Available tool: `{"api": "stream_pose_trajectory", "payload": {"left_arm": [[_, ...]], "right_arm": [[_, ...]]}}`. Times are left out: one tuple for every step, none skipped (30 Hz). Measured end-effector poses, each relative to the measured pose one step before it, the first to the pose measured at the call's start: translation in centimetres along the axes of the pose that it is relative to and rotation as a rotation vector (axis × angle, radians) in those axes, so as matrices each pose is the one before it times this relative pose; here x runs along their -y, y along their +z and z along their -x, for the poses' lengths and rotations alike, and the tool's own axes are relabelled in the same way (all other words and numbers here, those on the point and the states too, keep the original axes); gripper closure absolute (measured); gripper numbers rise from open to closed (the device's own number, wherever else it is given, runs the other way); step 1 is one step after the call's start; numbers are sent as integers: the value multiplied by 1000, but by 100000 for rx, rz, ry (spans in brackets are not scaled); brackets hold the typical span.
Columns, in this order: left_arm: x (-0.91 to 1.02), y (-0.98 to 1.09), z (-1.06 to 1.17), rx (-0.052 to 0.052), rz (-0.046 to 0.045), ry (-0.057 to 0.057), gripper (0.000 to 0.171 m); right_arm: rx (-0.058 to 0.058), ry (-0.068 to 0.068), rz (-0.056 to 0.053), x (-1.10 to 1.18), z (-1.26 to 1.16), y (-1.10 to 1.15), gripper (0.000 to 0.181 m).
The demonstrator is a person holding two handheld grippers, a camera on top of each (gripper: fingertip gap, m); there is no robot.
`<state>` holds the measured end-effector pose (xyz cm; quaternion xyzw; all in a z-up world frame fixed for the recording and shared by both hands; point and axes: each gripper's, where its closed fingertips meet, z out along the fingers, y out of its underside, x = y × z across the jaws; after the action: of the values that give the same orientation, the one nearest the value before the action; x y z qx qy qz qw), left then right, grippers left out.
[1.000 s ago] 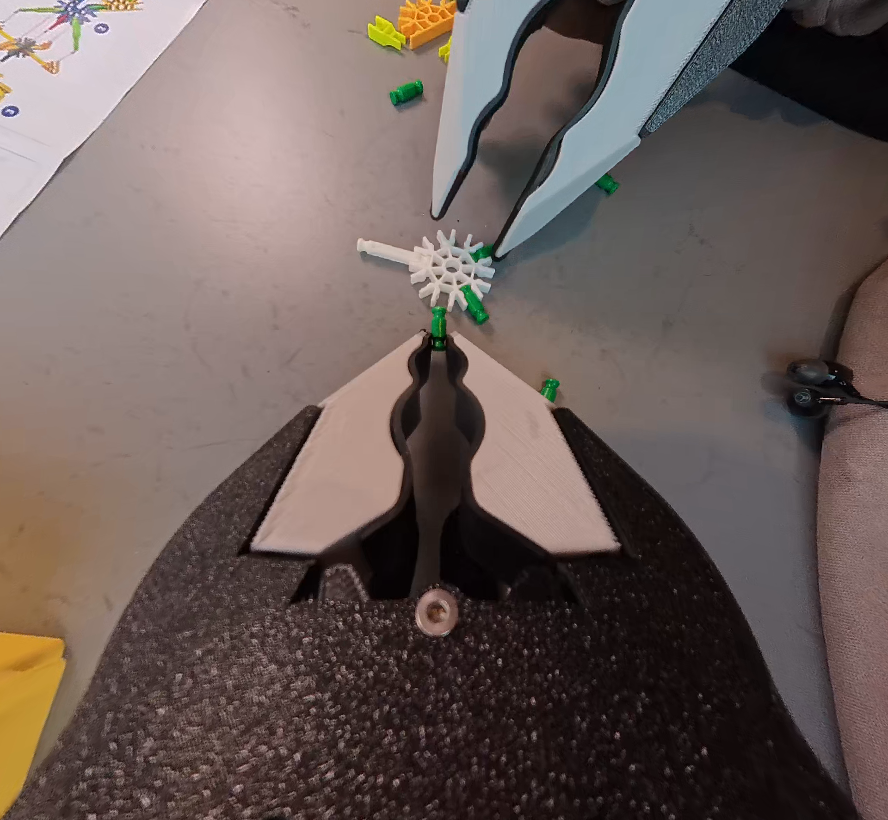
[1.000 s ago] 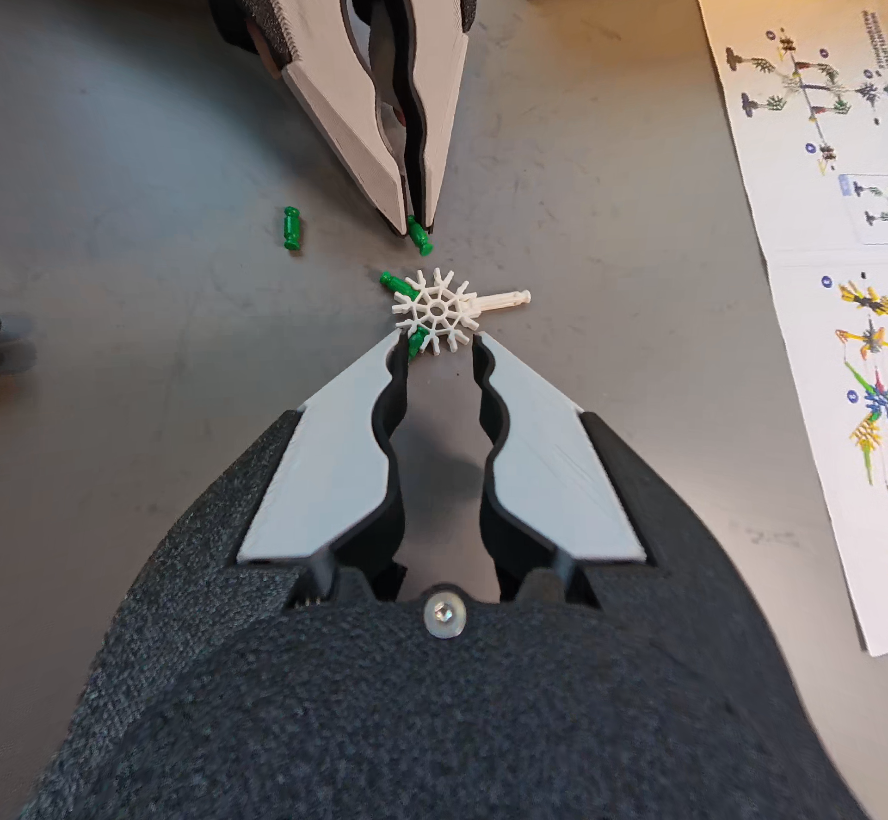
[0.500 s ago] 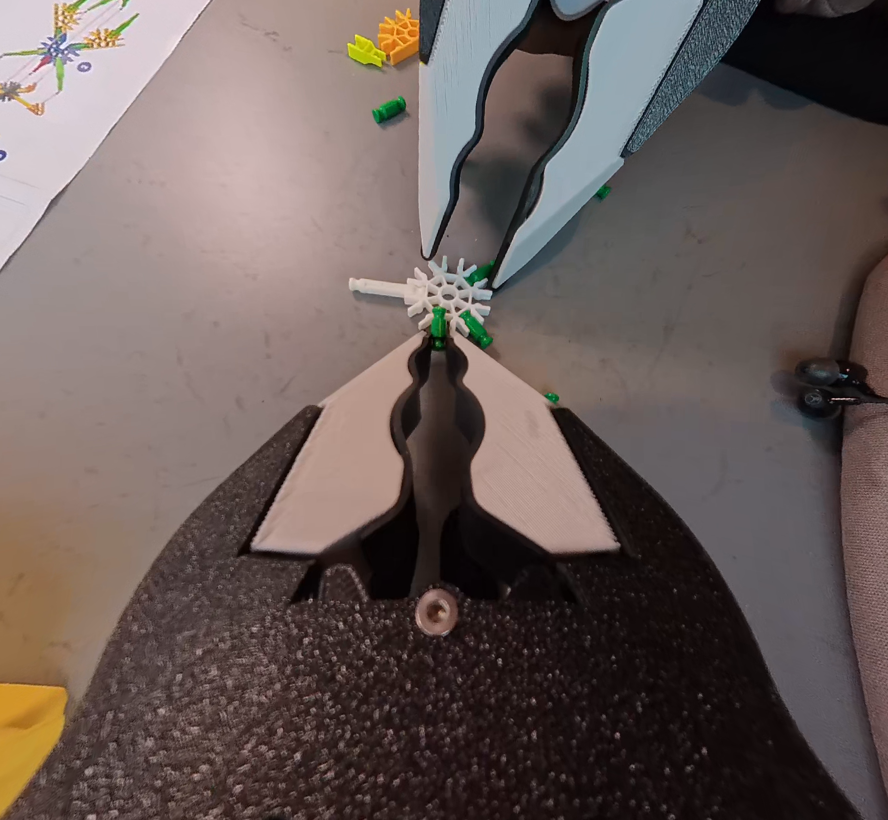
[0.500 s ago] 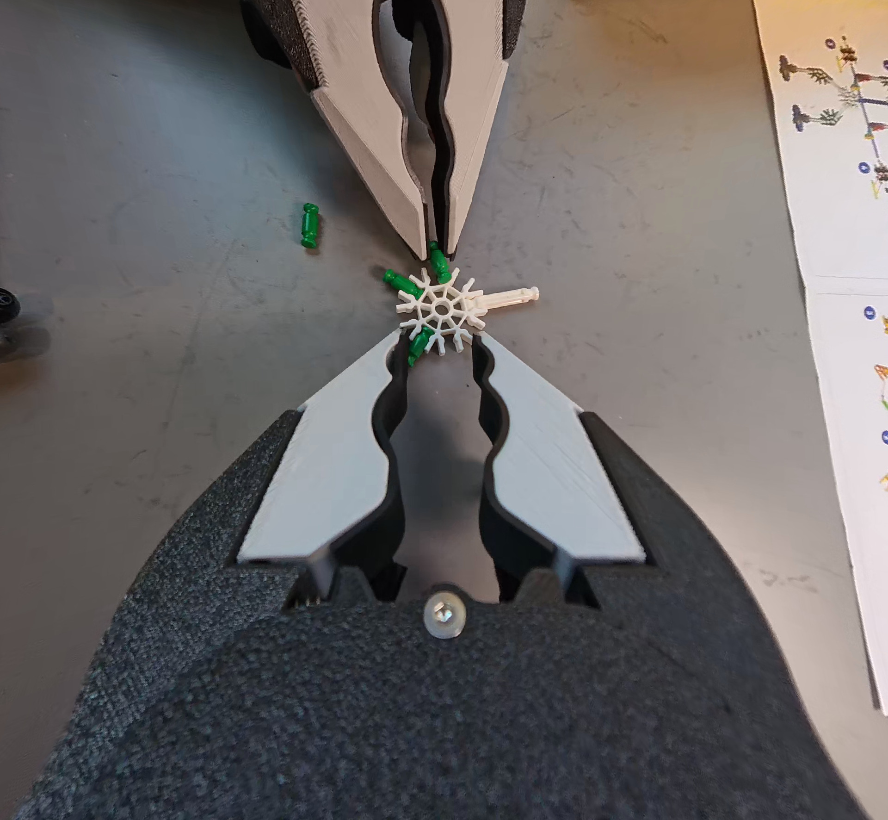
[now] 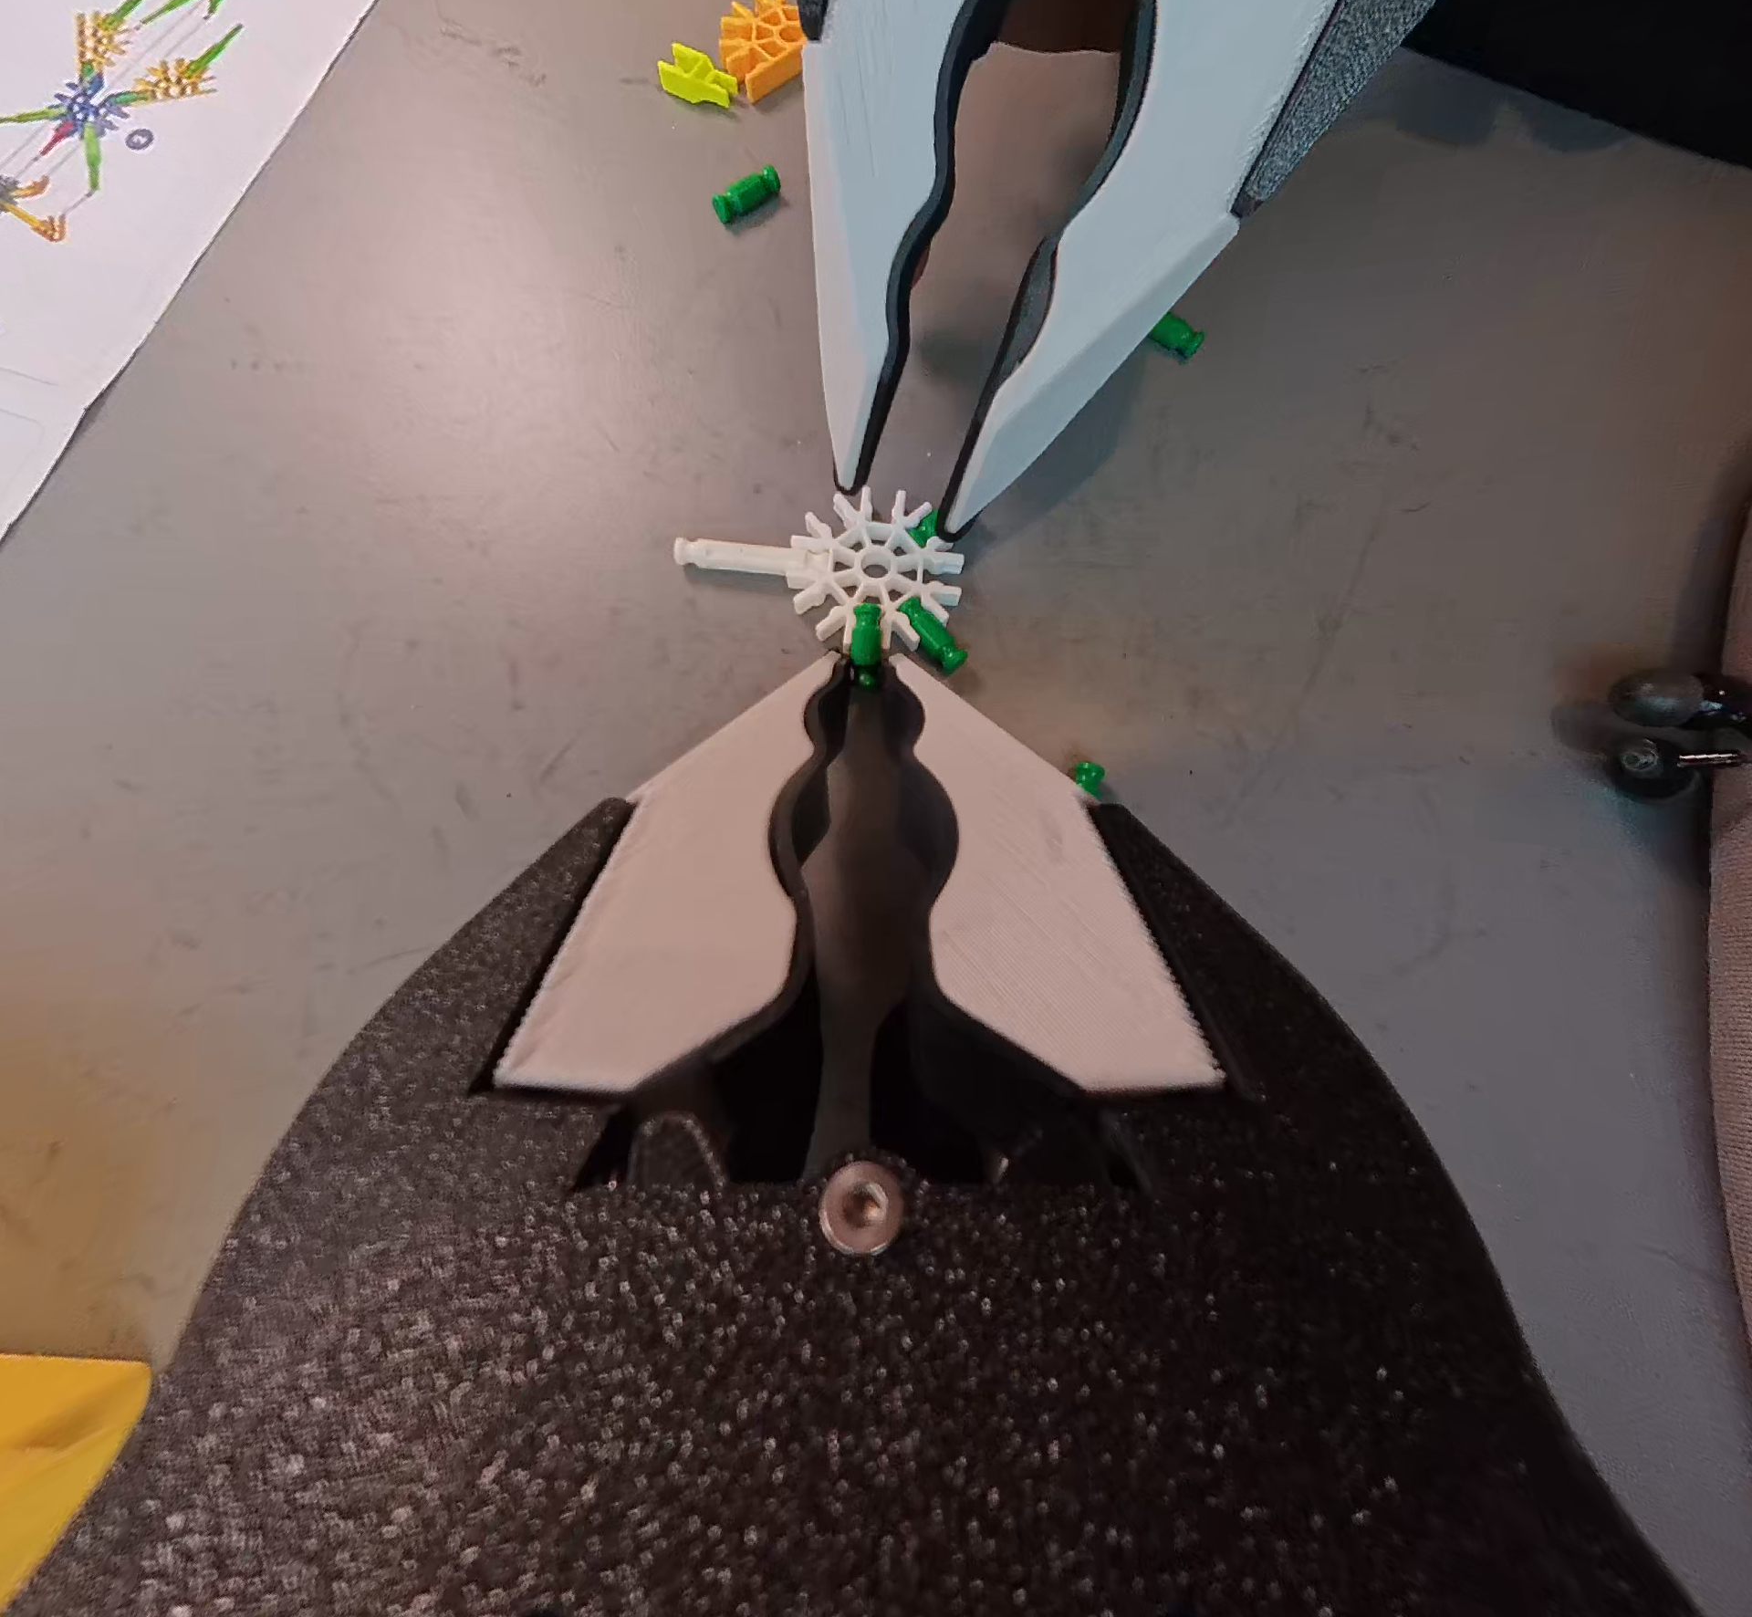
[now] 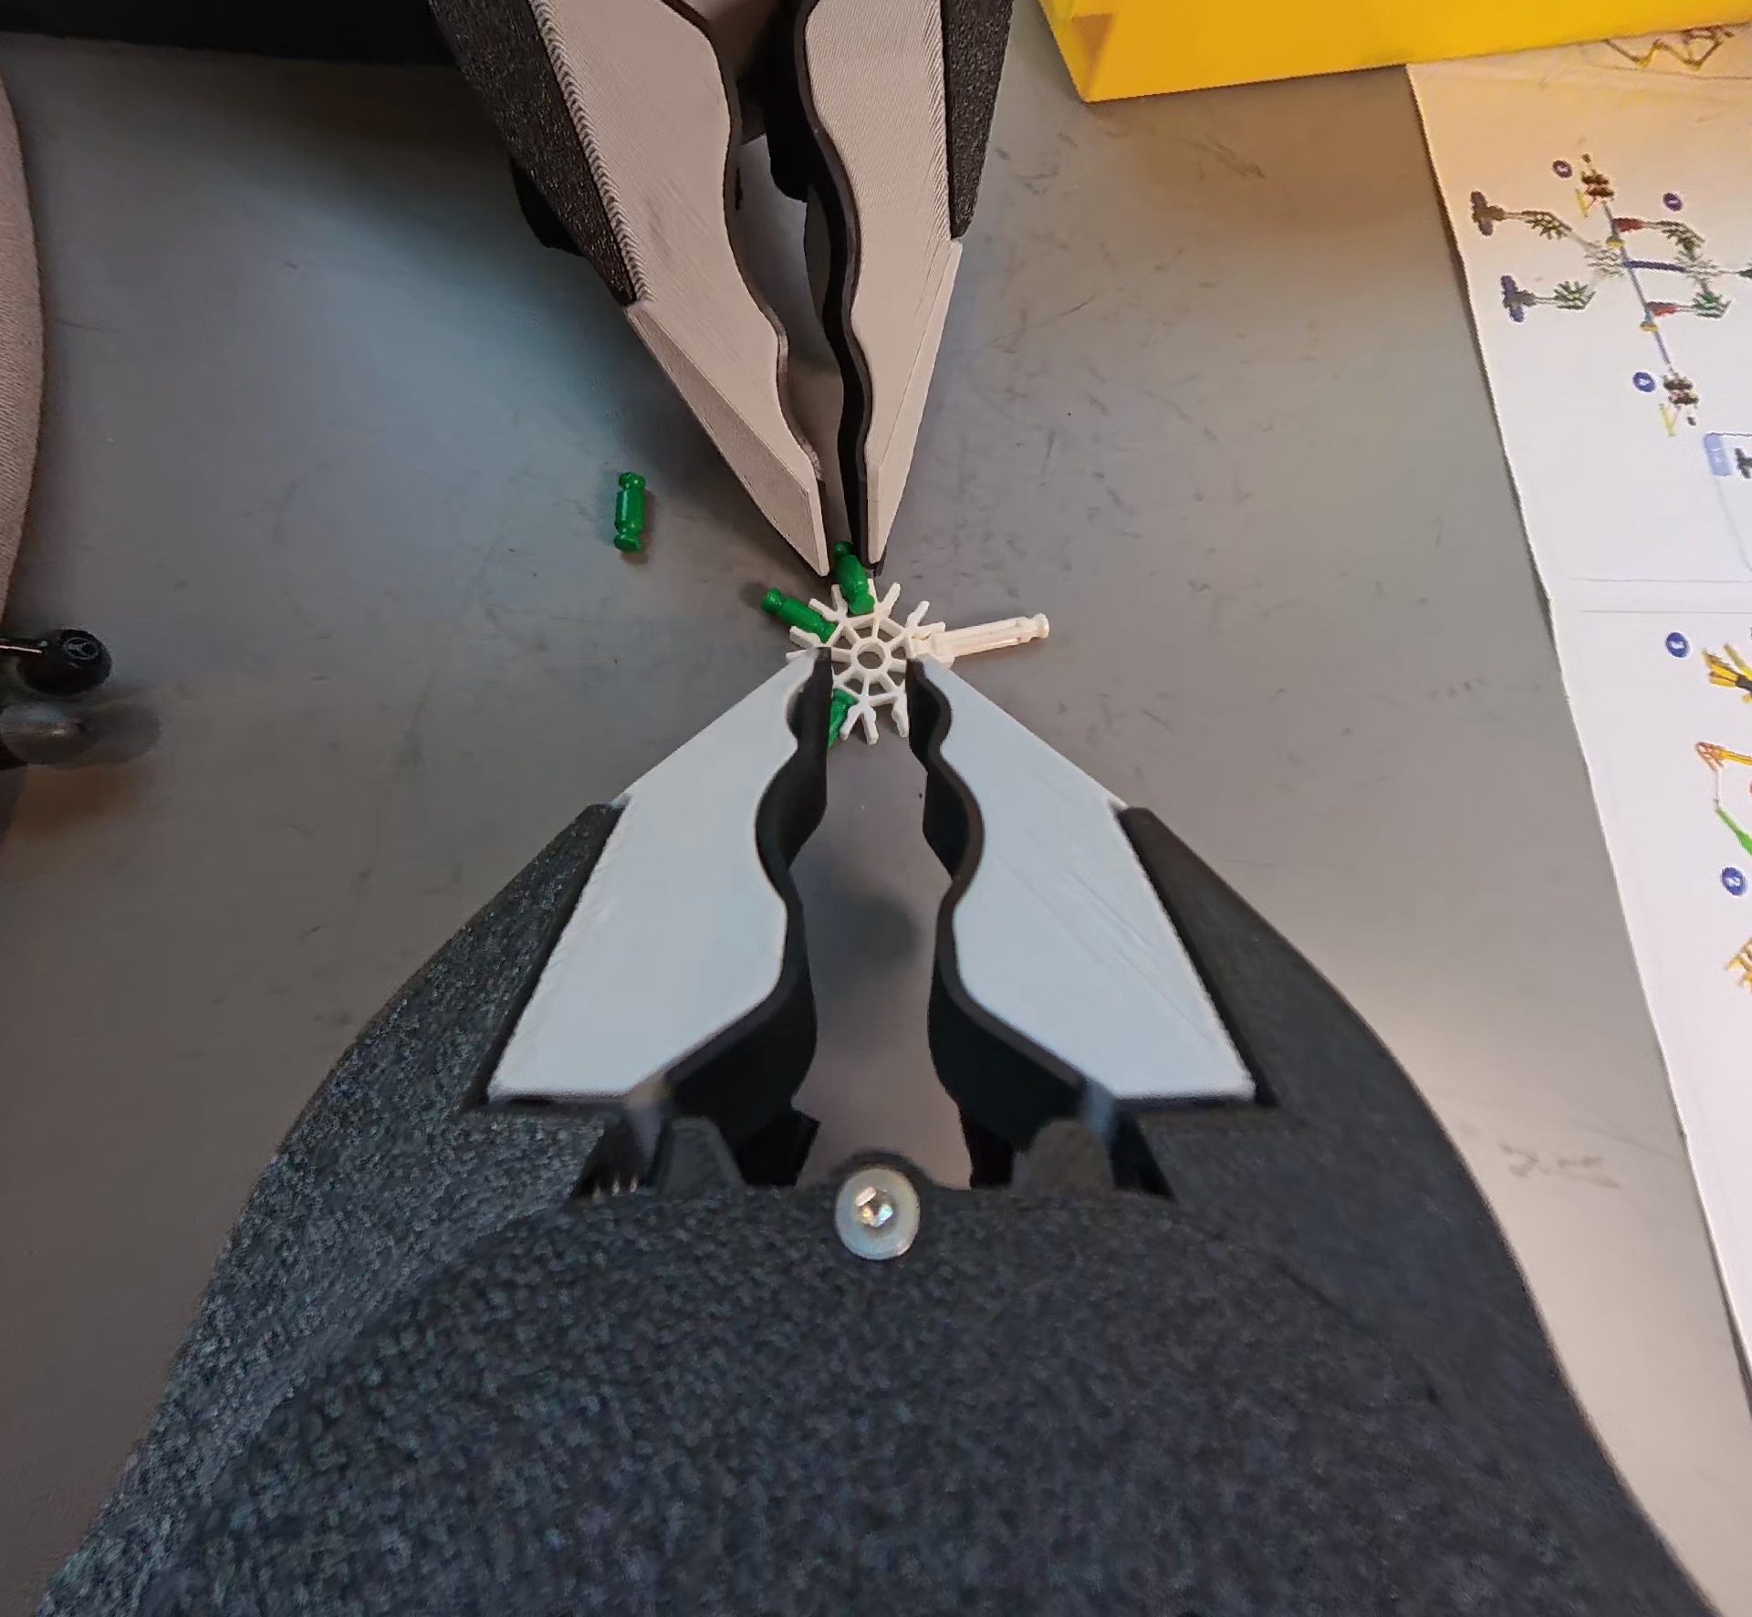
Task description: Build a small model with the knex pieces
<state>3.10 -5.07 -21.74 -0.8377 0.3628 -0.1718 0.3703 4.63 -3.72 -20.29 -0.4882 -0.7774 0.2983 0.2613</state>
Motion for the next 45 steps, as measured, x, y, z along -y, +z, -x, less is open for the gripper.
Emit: {"api": "stream_pose_trajectory", "payload": {"left_arm": [[71,-68,17,-30,-472,-37,166],[71,-98,24,-67,-466,-155,166],[53,-98,44,21,-387,-241,165],[12,-116,33,28,-240,-104,165],[-7,-118,47,116,-193,20,165],[-18,-113,30,112,-161,-23,165],[-34,-81,-16,-129,-109,-119,165],[-42,-47,-6,-145,37,-176,165],[-89,12,-27,-285,432,-40,165],[-113,45,-63,-349,577,148,165],[-65,68,-27,-71,387,198,165],[-37,62,-30,30,301,154,165],[-27,67,-10,174,234,155,165],[-12,73,37,447,127,85,166],[11,45,5,263,20,116,166],[54,37,-38,24,-280,107,167],[82,27,-35,44,-405,21,168],[58,32,-26,107,-226,12,168],[21,34,2,249,-63,123,168],[29,41,15,281,-92,140,168],[25,33,-25,19,-126,94,168],[0,47,-49,-200,5,-25,168],[20,30,-5,14,-98,-15,169],[29,7,19,76,-119,14,169],[24,5,-7,-68,-86,-71,169],[35,-7,39,203,-180,-148,169],[45,-21,32,160,-296,-51,169],[38,-19,14,55,-174,-95,169],[25,-12,28,96,-103,-87,169],[7,-10,30,95,-31,-64,169],[9,-12,8,48,-75,32,171],[16,-9,22,159,-124,8,171],[-10,11,-4,-33,84,0,171],[-12,10,20,73,95,-67,171],[-20,-3,15,94,56,-72,171],[-8,-7,-19,-159,25,-48,171],[6,-17,1,-12,-87,-59,171],[-9,-25,41,155,19,-19,171],[24,-15,8,-79,-130,-122,171],[27,-17,1,-143,-184,-190,171],[79,-45,-12,-140,-466,-157,171],[56,-20,-3,-106,-248,-218,171],[-16,5,-3,22,95,14,171],[-12,7,10,18,61,6,171],[6,0,-5,17,-76,-7,171]], "right_arm": [[-278,-15,-53,104,-41,135,169],[-262,45,-80,142,-45,130,171],[-60,-6,-122,145,-27,117,173],[-62,-11,-202,142,-26,93,175],[44,38,-26,110,-26,77,175],[143,-29,298,59,-12,91,176],[112,-225,287,84,-8,97,176],[225,-348,260,96,40,100,177],[160,-421,190,127,38,109,177],[308,-473,141,135,76,109,178],[330,-533,208,129,83,107,178],[94,-481,169,114,36,75,179],[68,-263,214,86,12,71,179],[-21,12,361,36,-34,54,180],[144,119,576,-41,-8,49,180],[118,136,892,-134,-21,64,181],[-306,18,1133,-200,-77,54,181],[-453,-60,1088,-194,-87,40,181],[87,79,573,-94,15,2,181],[46,-47,242,-17,10,-30,181],[-136,-87,268,-23,-6,-36,181],[-107,-141,375,-22,-27,-26,181],[-83,-120,286,-23,-14,-33,181],[-60,-88,426,-54,-41,-21,181],[-292,-201,285,-28,-80,-32,181],[-318,-158,-127,53,-87,-76,181],[-112,64,-577,130,-90,-118,181],[-70,235,-825,202,-87,-160,181],[-18,189,-648,195,-82,-156,181],[246,-35,-335,154,-10,-103,181],[350,-176,121,74,37,-34,181],[271,-319,471,0,36,52,181],[439,-270,670,-67,85,120,181],[752,-28,1180,-203,123,164,181],[540,-75,1263,-251,105,162,181],[146,12,1110,-248,23,160,181],[215,252,167,-80,21,77,181],[411,449,129,-28,24,6,181],[193,277,251,-40,9,10,181],[35,122,538,-74,-2,31,181],[47,120,743,-106,-12,28,181],[204,110,429,-36,7,6,181],[280,242,447,-4,2,-2,181],[291,121,514,0,16,26,181],[504,537,878,-38,22,16,181]]}}
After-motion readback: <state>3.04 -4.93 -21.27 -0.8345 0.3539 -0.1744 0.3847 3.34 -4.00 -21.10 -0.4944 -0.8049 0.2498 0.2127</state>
